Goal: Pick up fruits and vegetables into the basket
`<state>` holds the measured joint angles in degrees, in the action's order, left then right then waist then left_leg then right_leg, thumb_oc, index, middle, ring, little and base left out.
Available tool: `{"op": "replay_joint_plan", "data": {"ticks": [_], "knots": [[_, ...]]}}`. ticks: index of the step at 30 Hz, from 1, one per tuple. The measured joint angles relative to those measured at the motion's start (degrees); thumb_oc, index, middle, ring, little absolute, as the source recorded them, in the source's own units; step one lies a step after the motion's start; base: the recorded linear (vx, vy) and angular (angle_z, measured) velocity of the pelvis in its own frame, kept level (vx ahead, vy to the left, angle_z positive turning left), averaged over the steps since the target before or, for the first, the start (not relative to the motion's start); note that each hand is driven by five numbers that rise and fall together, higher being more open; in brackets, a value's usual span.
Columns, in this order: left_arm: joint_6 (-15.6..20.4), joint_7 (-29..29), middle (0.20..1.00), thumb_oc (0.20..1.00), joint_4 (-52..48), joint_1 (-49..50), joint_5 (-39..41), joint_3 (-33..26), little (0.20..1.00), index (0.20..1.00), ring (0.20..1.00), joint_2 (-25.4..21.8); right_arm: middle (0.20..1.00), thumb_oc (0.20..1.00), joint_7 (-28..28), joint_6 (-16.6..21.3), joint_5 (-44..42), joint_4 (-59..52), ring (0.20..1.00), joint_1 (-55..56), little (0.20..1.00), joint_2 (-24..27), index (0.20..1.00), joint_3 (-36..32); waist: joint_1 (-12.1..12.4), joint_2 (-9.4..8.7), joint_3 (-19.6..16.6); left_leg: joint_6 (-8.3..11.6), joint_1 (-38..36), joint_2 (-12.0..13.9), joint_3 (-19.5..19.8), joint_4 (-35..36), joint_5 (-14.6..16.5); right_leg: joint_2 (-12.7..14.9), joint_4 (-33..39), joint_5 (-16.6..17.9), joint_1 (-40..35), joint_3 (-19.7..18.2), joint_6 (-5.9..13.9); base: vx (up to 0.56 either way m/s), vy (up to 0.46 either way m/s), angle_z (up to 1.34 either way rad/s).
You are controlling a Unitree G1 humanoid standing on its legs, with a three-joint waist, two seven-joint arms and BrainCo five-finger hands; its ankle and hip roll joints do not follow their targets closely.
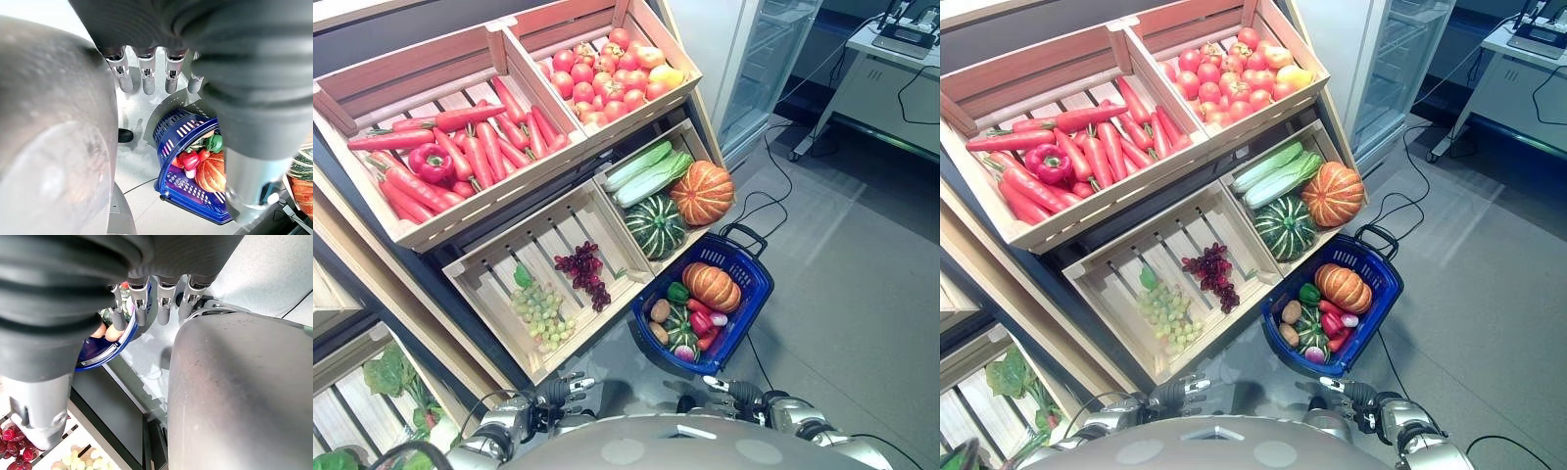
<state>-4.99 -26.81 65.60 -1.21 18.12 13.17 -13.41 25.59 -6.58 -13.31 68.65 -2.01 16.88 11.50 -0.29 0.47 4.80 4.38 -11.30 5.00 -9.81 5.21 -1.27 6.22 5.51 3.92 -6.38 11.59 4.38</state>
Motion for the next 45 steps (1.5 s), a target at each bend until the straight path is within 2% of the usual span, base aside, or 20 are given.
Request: {"op": "replay_joint_plan", "data": {"ticks": [8,11,15,21,24,28,30,31,35,41,45], "knots": [[0.29,0.1,1.0,1.0,0.0,0.05,-0.05,0.05,1.0,1.0,1.0,0.01,1.0,1.0,0.0,0.02,-0.01,-0.01,1.0,0.0,1.0,0.0,1.0,0.0,0.0,0.0,0.0,0.0,0.01,0.0,0.0,0.02,0.0,0.0,0.0,-0.01,0.01,0.0,0.01,0.0,0.0,0.0],[1.7,0.68,1.0,1.0,0.01,0.07,-0.22,0.1,1.0,1.0,1.0,0.02,1.0,1.0,-0.02,0.03,-0.02,-0.01,1.0,0.0,1.0,0.0,1.0,0.0,0.01,0.0,0.0,0.0,0.01,0.0,0.0,0.02,0.0,0.0,0.0,-0.01,0.01,0.0,0.01,0.0,0.0,0.0],[6.91,4.72,1.0,1.0,-0.05,0.03,-2.38,1.19,1.0,1.0,1.0,-0.01,1.0,1.0,-0.33,0.51,0.21,-0.03,1.0,0.01,1.0,-0.05,1.0,0.05,-0.17,0.04,0.04,0.0,0.02,0.0,-0.01,-0.08,0.0,0.0,-0.01,-0.01,0.05,-0.04,0.02,0.0,0.0,0.0],[11.87,8.84,1.0,1.0,-0.38,-0.72,-4.79,3.02,1.0,1.0,1.0,-0.1,1.0,1.0,-2.07,2.24,1.66,-0.2,1.0,-0.42,1.0,-0.14,1.0,0.71,-0.33,0.45,0.87,-0.15,0.26,0.02,-0.02,-0.08,0.09,0.03,-0.19,-0.03,0.28,-0.09,0.03,0.04,-0.005,0.0],[16.02,13.58,1.0,1.0,-3.02,-1.15,-8.3,4.7,1.0,1.0,1.0,-0.38,1.0,1.0,-3.7,3.27,2.62,-0.58,1.0,-0.59,1.0,-0.14,1.0,0.82,-0.46,0.8,1.54,-0.02,0.98,0.01,-0.02,-0.13,-0.04,0.01,-0.27,0.04,0.95,-0.1,-0.04,0.05,-0.007,0.0],[19.06,22.28,1.0,1.0,-8.52,-2.68,-16.67,6.44,1.0,1.0,1.0,-1.69,1.0,1.0,-5.37,4.48,2.81,-2.35,1.0,-0.74,1.0,0.18,1.0,2.87,-1.2,1.33,3.34,-0.01,1.03,0.02,-0.05,-0.15,-0.05,0.0,-0.28,0.2,1.0,-0.15,-0.28,0.05,-0.008,0.0],[19.11,27.92,1.0,1.0,-12.69,-3.94,-23.36,8.34,1.0,1.0,1.0,-3.68,1.0,1.0,-5.7,4.96,2.79,-3.84,1.0,-0.65,1.0,0.28,1.0,3.42,-1.63,1.56,4.55,-0.01,1.08,0.03,-0.06,-0.15,-0.05,-0.02,-0.31,0.21,1.06,-0.16,-0.3,0.02,-0.001,0.0],[19.04,29.65,1.0,1.0,-13.07,-4.35,-25.5,8.6,1.0,1.0,1.0,-4.29,1.0,1.0,-5.79,5.12,2.79,-4.12,1.0,-0.59,1.0,0.34,1.0,3.48,-1.73,1.67,4.86,-0.01,1.12,0.04,-0.08,-0.14,-0.05,-0.03,-0.32,0.21,1.09,-0.17,-0.29,0.0,0.0,0.0],[19.24,42.7,1.0,1.0,-11.58,-7.44,-38.8,12.18,1.0,1.0,1.0,-8.13,1.0,1.0,-6.35,6.54,2.64,-5.68,1.0,-0.86,1.0,2.28,1.0,5.26,-2.96,3.0,6.08,0.0,2.64,-0.02,-0.65,-0.3,-0.06,0.02,-0.77,0.19,3.22,-0.62,-0.28,-0.04,0.051,-0.06],[19.72,58.81,1.0,1.0,-16.23,-9.89,-49.08,13.69,1.0,1.0,1.0,-13.72,1.0,1.0,-7.0,6.93,0.83,-12.2,1.0,-1.42,1.0,8.11,1.0,5.74,-3.78,6.45,11.55,-0.2,6.83,-0.25,-1.2,-2.68,0.04,0.59,-3.79,0.19,8.18,-1.81,-0.31,-0.09,0.068,-0.08],[17.29,68.05,1.0,1.0,-19.77,-12.48,-56.99,13.64,1.0,1.0,1.0,-15.93,1.0,1.0,-8.06,6.51,-0.23,-16.63,1.0,-3.9,1.0,10.03,1.0,5.76,-4.83,7.95,14.59,-0.49,8.78,-0.64,-1.74,-3.69,-0.08,1.03,-5.55,-0.05,11.01,-2.95,-0.03,-0.05,0.041,-0.1]]}}
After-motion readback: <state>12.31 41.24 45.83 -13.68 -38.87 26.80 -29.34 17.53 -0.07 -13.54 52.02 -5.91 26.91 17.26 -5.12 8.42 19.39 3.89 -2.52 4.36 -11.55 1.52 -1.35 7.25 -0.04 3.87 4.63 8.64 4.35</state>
